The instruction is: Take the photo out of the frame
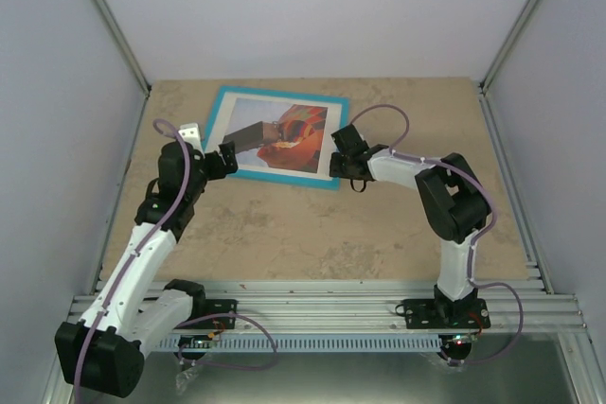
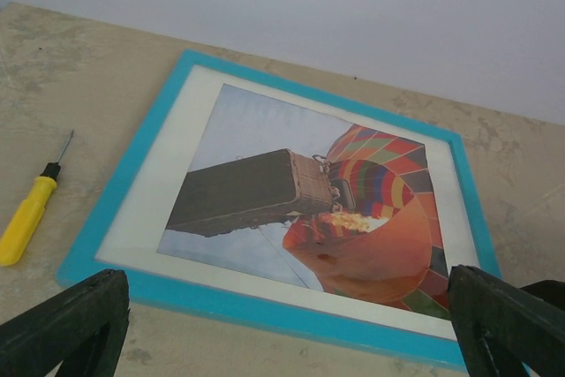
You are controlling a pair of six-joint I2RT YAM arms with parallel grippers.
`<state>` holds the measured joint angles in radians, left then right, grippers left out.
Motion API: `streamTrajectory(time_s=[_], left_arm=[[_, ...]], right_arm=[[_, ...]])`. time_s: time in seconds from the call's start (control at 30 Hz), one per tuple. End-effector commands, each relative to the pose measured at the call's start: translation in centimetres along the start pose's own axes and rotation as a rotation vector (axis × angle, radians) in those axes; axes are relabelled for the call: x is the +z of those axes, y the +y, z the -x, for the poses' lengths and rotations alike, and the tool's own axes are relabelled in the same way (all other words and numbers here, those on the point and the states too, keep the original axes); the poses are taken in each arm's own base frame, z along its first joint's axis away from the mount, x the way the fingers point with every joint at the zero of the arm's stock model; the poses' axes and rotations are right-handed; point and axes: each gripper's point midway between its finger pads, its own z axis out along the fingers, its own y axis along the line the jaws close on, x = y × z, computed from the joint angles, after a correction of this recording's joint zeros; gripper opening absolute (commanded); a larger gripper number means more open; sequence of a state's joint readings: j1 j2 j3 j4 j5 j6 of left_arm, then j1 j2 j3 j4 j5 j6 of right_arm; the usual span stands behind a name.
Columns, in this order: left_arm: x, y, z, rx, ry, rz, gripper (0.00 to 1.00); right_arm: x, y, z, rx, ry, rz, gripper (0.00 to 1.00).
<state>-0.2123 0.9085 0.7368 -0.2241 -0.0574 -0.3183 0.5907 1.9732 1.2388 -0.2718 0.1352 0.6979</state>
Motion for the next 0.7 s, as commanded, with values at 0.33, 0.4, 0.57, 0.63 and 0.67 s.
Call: streamTrajectory(time_s=[0.33,0.4,0.57,0.63,0.67], left_arm=[[0.2,-0.6,-0.1,-0.003,-0.009,-0.024,1.0],[0.3,-0.6,-0.4,-0.005,0.0,-0.025,1.0],[1.0,-0.8,-1.1,0.001,0.035,-0.032,1.0],[1.3,-0.7,-1.5,0.003,0.052,-0.029,1.0],[1.4,-0.7,-1.6,0.004,0.056,-0.032,1.0]], right_arm=[[-0.5,-3.0,-0.7,0.047,0.005,-0.087,0.11],[-1.0,-4.2,-0.7,0.048,-0.003,-0.095,0.08],[-2.5,-7.0,0.0,0.007,-0.027,-0.116,0.06],[-3.0,-8.1,0.3,-0.009,-0.037,-0.113,0.07],[-3.2,-8.6,0.4,-0.02,-0.041,-0.104,0.06]])
